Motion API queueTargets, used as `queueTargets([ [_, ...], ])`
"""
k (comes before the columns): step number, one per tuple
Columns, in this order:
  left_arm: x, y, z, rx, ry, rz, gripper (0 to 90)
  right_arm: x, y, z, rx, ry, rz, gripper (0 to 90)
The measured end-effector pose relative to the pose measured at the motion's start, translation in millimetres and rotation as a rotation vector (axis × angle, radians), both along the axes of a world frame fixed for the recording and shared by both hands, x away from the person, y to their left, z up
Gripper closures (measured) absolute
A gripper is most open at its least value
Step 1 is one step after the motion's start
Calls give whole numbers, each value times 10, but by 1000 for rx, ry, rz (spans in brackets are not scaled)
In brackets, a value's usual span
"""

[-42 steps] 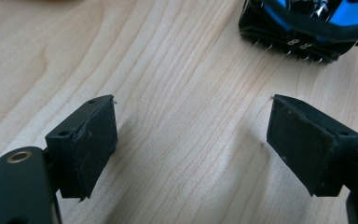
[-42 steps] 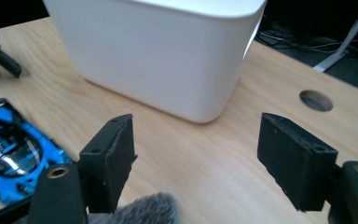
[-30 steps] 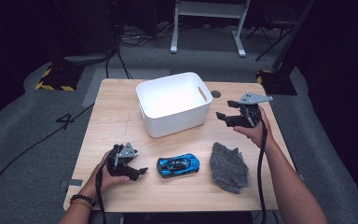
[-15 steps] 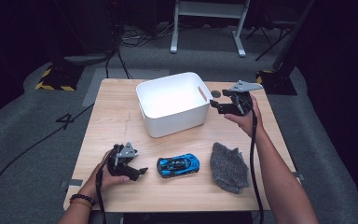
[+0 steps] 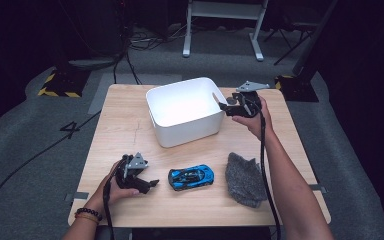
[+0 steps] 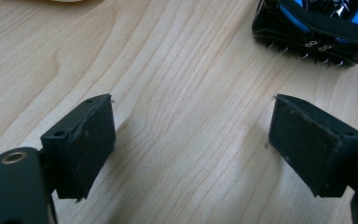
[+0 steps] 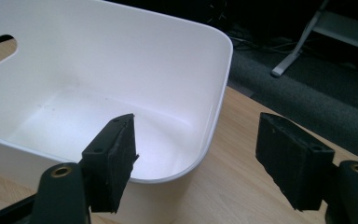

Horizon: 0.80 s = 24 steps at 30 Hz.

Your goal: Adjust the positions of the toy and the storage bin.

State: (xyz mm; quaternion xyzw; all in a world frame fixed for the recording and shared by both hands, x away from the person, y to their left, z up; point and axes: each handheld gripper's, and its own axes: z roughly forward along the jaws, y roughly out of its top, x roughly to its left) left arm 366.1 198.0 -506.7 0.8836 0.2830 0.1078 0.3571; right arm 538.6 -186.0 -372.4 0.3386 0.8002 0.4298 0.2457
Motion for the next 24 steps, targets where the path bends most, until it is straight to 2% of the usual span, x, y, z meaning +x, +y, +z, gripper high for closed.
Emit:
queueTargets([
  [4, -14, -23, -1, 0, -1, 2, 151, 78, 48, -86, 0, 39, -40, 292],
  [6, -19, -33, 0, 1, 0, -2, 151, 97, 50, -101, 17, 53, -43, 290],
  [11, -32, -51, 1, 4, -3, 0, 152, 138, 54, -112, 11, 72, -44, 298],
  [15, -46, -82, -1, -1, -2, -15, 152, 191, 85, -109, -13, 106, -19, 386],
  [16, -47, -83, -2, -1, -2, -16, 152, 198, 100, -114, -44, 111, -18, 413],
  [19, -47, -83, -2, -1, -2, -16, 152, 191, 97, -105, -49, 126, 17, 476],
  [24, -47, -83, -2, -1, -2, -16, 152, 141, 102, -67, -104, 125, 26, 571],
])
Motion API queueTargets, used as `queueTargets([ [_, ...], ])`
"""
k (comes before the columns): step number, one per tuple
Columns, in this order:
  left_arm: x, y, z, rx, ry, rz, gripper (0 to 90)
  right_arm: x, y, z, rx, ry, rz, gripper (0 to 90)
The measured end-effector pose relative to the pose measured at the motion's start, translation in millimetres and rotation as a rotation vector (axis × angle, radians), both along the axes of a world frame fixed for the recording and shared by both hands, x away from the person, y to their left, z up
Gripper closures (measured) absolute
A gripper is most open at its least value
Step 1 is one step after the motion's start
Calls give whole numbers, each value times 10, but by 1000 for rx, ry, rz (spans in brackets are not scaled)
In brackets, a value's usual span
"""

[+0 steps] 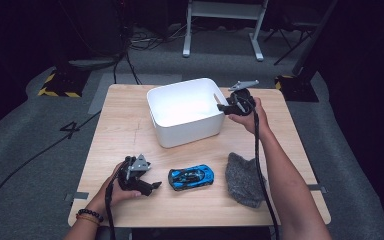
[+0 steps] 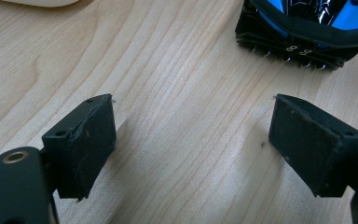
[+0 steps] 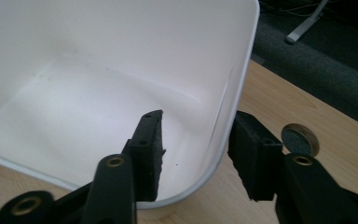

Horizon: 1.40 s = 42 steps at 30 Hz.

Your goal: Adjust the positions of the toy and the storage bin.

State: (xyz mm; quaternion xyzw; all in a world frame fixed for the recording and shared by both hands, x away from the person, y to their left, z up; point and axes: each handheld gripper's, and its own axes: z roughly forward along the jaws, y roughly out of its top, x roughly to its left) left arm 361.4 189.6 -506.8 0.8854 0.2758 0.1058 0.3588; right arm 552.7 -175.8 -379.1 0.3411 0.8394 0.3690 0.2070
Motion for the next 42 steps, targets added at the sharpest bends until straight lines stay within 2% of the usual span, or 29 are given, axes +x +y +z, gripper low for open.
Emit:
queueTargets([
  [3, 6, -3, 2, 2, 1, -2, 151, -25, -38, 7, -17, 17, 0, 603],
  [9, 36, -36, 2, 2, 0, 5, 148, -121, -111, 16, -42, 22, 0, 614],
  [17, 146, -126, 5, 4, 1, 31, 147, -395, -321, 9, -60, 18, -21, 614],
  [26, 182, -198, 6, 4, 2, 21, 146, -673, -630, -12, -44, 9, -50, 613],
  [27, 182, -200, 5, 4, 3, 19, 146, -744, -706, -20, -34, 3, -60, 614],
  [30, 183, -200, 5, 4, 3, 19, 146, -799, -764, -23, -22, 12, -69, 613],
  [31, 183, -200, 6, 4, 2, 18, 147, -863, -818, -22, -18, 17, -76, 613],
  [37, 179, -203, 5, 3, 3, 16, 147, -996, -892, -21, -20, 16, -83, 611],
  [42, 164, -198, 5, 4, 2, -20, 147, -1083, -925, -21, -10, 21, -99, 594],
])
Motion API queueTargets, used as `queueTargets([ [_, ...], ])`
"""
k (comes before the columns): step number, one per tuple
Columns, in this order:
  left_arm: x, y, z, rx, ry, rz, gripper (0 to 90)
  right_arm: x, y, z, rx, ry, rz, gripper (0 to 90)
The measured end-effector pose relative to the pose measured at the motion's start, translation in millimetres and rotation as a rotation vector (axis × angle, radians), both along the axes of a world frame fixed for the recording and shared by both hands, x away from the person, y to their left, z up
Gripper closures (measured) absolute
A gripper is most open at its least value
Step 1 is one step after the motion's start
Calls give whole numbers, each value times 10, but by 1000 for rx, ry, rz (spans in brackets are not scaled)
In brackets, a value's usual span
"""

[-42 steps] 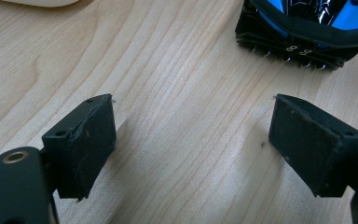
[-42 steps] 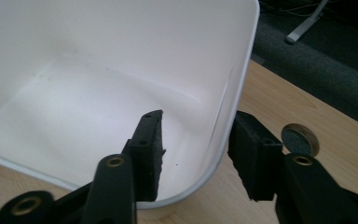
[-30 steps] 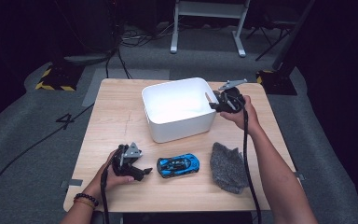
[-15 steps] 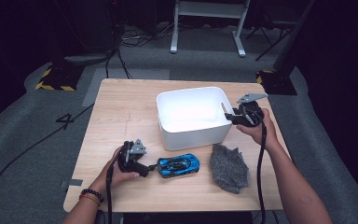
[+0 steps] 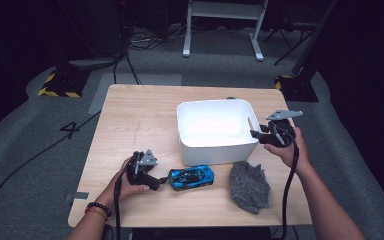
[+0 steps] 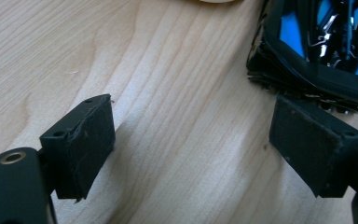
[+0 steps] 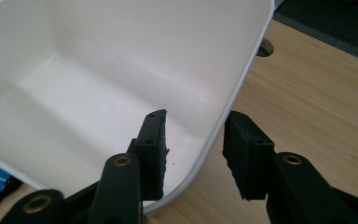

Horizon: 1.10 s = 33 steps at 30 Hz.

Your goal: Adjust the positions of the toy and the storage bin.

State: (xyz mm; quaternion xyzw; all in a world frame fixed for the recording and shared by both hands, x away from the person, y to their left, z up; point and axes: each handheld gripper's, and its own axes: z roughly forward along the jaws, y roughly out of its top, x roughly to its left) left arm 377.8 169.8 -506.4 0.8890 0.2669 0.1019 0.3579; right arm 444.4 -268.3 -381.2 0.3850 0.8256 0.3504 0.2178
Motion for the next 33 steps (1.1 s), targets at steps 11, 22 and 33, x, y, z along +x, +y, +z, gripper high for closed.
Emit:
queueTargets([
  [11, -128, -12, -5, -5, 3, -96, 147, -149, -47, -6, 22, 28, -8, 540],
  [22, -209, -171, -3, 0, 1, -150, 144, -109, -63, -34, 49, 20, 0, 414],
  [33, -168, -376, -3, 14, -1, -250, 101, -64, -30, -64, 36, 9, 24, 354],
])
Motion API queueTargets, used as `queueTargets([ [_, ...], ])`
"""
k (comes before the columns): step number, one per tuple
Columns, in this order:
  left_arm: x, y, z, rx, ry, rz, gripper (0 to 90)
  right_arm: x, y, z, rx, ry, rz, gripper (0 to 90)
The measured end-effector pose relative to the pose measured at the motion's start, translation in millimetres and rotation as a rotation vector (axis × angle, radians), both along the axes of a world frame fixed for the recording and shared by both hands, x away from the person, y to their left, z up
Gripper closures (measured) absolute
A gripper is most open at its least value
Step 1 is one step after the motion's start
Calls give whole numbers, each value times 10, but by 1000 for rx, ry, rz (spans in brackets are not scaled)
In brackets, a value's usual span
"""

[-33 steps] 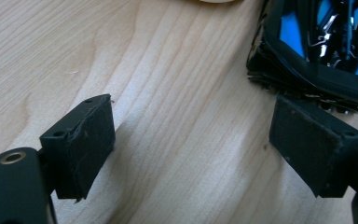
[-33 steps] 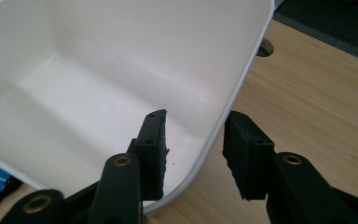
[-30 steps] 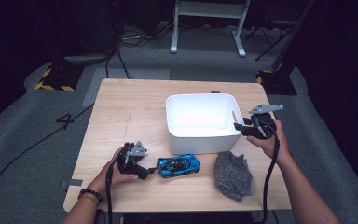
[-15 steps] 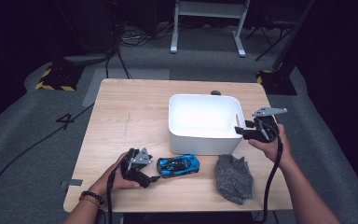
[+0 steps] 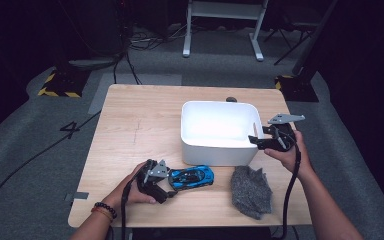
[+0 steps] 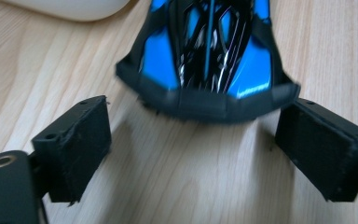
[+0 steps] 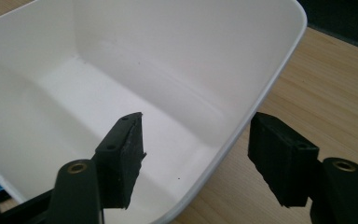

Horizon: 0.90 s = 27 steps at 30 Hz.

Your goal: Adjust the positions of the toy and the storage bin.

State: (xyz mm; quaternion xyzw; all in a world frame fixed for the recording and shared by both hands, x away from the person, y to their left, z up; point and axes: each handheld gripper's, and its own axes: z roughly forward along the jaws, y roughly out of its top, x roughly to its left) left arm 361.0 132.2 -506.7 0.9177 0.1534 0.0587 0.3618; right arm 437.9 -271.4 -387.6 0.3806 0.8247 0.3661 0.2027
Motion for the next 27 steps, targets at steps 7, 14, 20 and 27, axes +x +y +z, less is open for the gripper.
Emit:
queueTargets([
  [7, 24, -164, 3, 23, 11, -41, 41, 35, 40, -30, -22, -1, -2, 332],
  [14, 94, -325, -3, 27, 11, -49, 12, 52, 41, -42, -25, 1, 1, 331],
  [20, 109, -287, -3, 16, 9, -29, 37, 24, 8, -5, -21, -21, 11, 320],
  [27, 102, -196, 5, -13, -2, 19, 149, -21, -97, 63, 11, -49, 10, 297],
])
